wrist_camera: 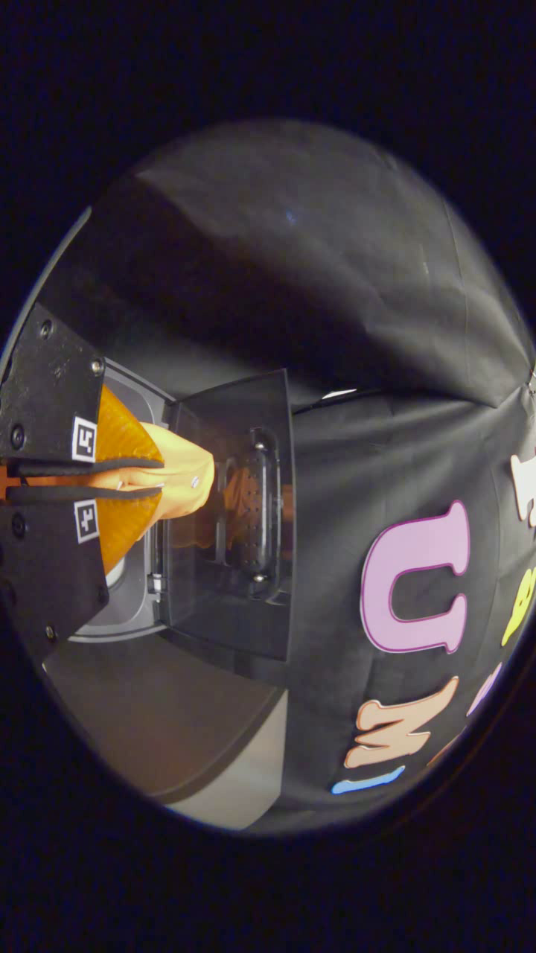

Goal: Put the clothes into the washing machine and then close the washing machine lid.

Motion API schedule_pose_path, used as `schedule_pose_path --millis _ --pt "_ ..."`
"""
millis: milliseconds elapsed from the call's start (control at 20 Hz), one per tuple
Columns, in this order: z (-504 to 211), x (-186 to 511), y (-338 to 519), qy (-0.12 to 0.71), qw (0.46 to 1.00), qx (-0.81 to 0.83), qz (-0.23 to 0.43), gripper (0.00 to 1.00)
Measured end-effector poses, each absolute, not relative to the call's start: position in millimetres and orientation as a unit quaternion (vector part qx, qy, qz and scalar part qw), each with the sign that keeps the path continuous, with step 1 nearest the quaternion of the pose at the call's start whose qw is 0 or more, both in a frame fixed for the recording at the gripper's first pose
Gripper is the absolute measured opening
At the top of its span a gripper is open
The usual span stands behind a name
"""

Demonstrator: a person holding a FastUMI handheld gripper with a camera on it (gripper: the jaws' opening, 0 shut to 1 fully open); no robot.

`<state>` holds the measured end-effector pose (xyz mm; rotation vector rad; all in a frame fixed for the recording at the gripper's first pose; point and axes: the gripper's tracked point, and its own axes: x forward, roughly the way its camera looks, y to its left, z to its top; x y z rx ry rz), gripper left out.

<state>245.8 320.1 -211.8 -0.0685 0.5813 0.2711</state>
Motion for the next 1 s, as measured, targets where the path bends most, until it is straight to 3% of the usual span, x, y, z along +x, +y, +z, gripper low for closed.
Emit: schedule_pose_path --millis 400,900,1000 --pt "-299 250 309 0.318 0.941 -0.021 0.111 0.05" --pt "-349 253 299 0.333 0.938 0.026 0.097 0.06" --pt "-355 252 297 0.339 0.935 0.029 0.098 0.11"
